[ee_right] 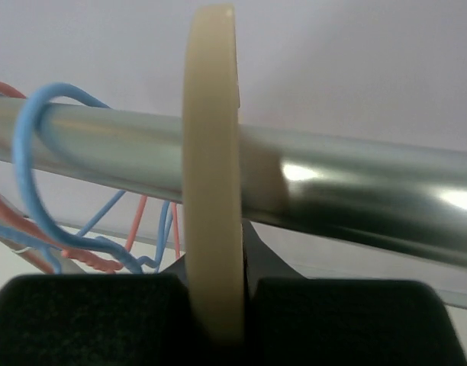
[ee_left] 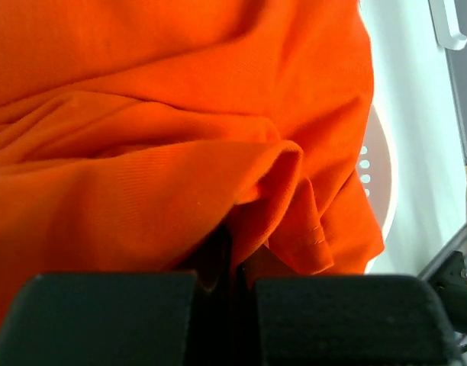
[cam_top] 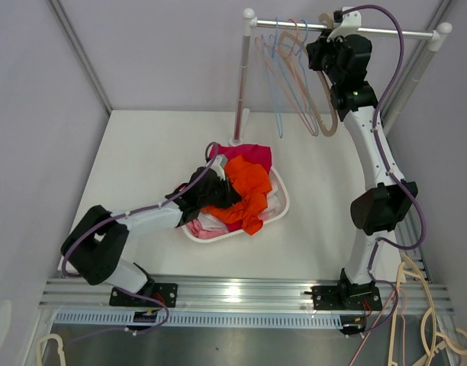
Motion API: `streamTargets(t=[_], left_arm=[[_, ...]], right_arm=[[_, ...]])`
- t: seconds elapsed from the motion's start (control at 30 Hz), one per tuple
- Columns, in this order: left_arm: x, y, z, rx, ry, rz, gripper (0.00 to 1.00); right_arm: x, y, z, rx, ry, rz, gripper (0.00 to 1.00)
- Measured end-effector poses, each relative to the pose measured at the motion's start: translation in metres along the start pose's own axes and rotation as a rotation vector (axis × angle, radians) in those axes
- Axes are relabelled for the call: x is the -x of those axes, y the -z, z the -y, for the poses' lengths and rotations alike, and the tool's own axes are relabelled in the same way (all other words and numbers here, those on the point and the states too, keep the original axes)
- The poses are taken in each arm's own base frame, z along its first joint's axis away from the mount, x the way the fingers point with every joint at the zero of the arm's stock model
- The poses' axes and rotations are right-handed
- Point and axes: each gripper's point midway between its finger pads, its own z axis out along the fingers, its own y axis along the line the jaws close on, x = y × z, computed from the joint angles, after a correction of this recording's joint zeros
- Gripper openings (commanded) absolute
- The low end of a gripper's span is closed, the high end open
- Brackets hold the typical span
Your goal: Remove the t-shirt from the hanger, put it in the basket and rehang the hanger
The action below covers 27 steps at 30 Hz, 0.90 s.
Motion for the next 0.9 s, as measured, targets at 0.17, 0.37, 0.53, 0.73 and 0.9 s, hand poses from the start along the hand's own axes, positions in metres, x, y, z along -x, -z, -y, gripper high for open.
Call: streamTargets(t=[0.17, 0.37, 0.53, 0.73, 0.9], left_arm=[[-0.009, -0.01, 0.003, -0.032, 0.041, -0.027, 0.09], [0.001, 0.003, 0.018, -0.047, 0.019, 0.02, 1.0], [0.041, 0.057, 0.04, -0.026, -0.053, 0.195, 0.99], [0.109, 0.146, 0.068, -0.042, -0.085, 0.455, 1.0], [0.124, 0.185, 0.069, -0.03, -0.112, 0.531, 0.99]], right_arm=[[-0.009, -0.002, 0.006, -0.03, 0.003, -0.025, 0.04], [-0.009, -0.002, 0.01, -0.051, 0.01, -0.022, 0.45], [-0.004, 0.004, 0.011, -0.061, 0.02, -0.026, 0.71], [0.019, 0.04, 0.014, -0.116, 0.019, -0.029, 0.99], [0.043, 0.118, 0.017, -0.187, 0.007, -0.013, 1.0]])
